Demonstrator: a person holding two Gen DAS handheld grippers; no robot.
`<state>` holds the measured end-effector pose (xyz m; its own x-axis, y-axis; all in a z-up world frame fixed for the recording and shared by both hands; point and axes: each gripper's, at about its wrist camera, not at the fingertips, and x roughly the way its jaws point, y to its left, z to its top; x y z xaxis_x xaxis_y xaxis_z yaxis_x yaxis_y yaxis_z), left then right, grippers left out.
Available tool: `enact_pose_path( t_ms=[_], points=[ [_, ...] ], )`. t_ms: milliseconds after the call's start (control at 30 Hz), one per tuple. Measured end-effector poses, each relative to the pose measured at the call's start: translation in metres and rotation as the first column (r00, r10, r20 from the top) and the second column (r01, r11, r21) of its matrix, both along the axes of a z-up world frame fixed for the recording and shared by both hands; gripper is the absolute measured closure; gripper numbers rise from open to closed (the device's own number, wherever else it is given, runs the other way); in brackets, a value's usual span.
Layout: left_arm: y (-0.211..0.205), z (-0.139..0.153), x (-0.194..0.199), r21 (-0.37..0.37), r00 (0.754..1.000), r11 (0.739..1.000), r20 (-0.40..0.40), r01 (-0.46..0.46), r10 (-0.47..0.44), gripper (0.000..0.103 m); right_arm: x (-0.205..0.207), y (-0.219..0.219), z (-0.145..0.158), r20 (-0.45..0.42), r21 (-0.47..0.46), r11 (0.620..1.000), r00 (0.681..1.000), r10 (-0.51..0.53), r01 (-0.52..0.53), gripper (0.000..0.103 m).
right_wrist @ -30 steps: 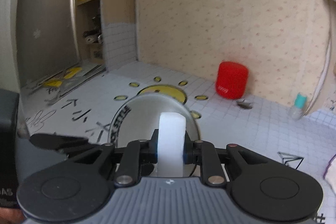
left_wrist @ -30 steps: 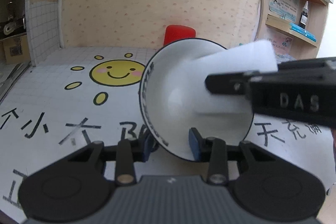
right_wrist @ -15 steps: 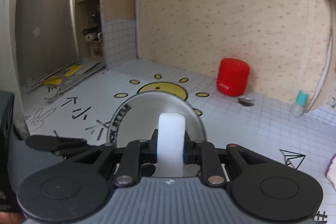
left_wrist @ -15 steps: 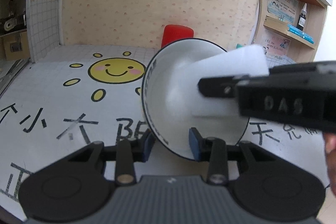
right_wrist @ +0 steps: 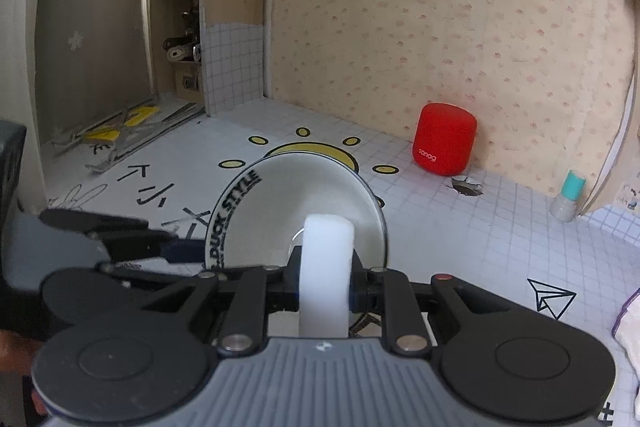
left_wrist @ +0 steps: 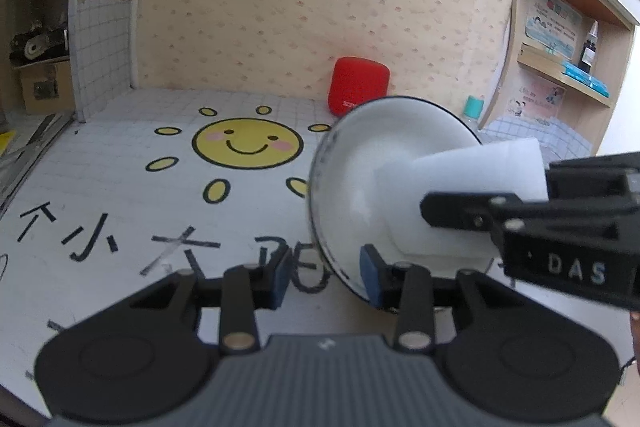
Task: Clean bowl
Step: 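Keep the bowl gripped with the left gripper while the right gripper wipes the inner rim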
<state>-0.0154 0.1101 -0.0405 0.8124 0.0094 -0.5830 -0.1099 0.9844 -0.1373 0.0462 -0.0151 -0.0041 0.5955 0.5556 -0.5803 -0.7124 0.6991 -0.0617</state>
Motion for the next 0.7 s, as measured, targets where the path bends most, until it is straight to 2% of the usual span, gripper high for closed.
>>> enact_pose_path(
  t_ms=[167,333,433,700],
  points=[
    [0.009,0.008,0.006,-0.003,0.999,1.000,0.028,-0.026,0.026,0.066,-0.001,0.000,-0.001,0.006,-0.015,1.000,1.000,0.011,-0.011,0.085],
    [0.018,0.008,0.015,-0.027,0.999,0.999,0.024,-0.045,0.046,0.064,-0.001,0.000,-0.002,0.003,-0.026,0.999,1.000,0.028,-0.028,0.085],
    [0.017,0.006,0.014,-0.014,0.999,0.999,0.025,-0.043,0.043,0.062,-0.001,0.000,-0.003,0.001,-0.030,0.999,1.000,0.031,-0.031,0.085],
    [0.009,-0.004,0.011,-0.013,1.000,1.000,-0.019,-0.010,0.010,0.062,0.002,0.002,0.000,0.012,0.001,1.000,1.000,0.002,-0.002,0.085]
  ],
)
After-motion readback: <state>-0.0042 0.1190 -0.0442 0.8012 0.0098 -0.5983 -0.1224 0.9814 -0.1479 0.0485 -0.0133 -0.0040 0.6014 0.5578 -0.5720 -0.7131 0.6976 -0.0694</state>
